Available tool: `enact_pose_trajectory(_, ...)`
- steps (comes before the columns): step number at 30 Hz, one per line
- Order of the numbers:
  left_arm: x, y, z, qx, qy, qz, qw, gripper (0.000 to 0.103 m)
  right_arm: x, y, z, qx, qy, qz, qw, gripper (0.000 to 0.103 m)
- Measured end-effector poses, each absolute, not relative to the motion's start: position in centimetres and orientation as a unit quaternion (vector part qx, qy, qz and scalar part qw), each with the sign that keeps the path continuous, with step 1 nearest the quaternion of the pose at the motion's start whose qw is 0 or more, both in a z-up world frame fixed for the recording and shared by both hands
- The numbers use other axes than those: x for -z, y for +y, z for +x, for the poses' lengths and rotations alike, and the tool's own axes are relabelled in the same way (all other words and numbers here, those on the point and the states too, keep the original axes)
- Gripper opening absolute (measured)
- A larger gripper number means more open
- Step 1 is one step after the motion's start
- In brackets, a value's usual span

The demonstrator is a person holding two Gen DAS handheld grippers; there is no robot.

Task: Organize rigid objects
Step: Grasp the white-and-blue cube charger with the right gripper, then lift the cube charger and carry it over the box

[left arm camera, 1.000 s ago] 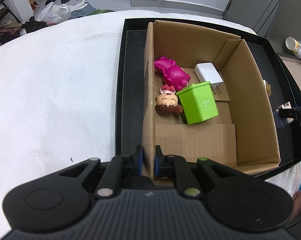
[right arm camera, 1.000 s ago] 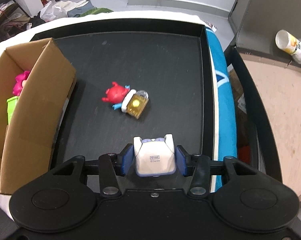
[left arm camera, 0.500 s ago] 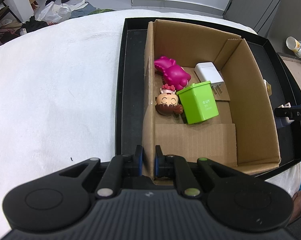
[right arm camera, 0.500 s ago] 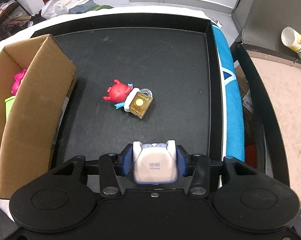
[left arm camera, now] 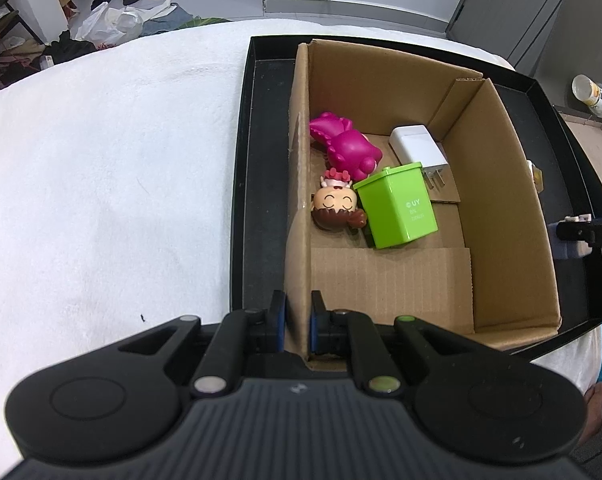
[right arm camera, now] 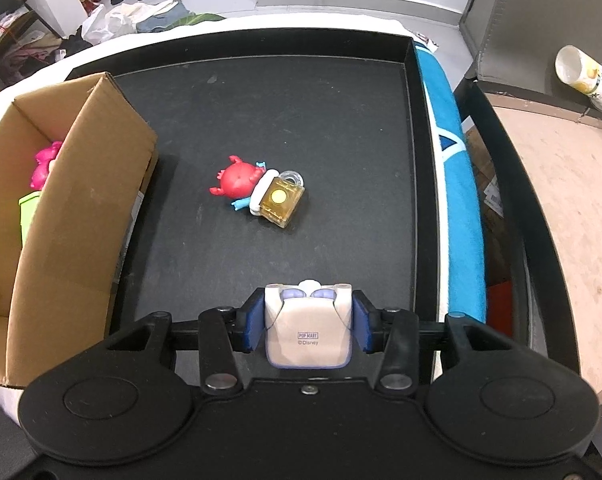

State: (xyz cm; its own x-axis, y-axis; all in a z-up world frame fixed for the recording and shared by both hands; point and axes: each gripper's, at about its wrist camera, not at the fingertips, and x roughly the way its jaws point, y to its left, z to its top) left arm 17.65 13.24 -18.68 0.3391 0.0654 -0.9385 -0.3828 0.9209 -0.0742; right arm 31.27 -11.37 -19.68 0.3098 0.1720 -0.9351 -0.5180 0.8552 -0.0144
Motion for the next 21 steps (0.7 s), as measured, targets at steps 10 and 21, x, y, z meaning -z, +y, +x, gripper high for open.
enact_pose_trajectory(10,18.5,13.1,17.7,-0.138,0.557,-0.139,0.807,0.011,18.3,-11.4,30.7,-0.222,0.531,-0.156,0.803,0.043)
enact_pose_trajectory(21,18.4,13.1,17.6,-0.137,0.556,-0.139,0.808,0.011,16.0,-10.5,30.1,-0.231,0.508,-0.160,0.814,0.043)
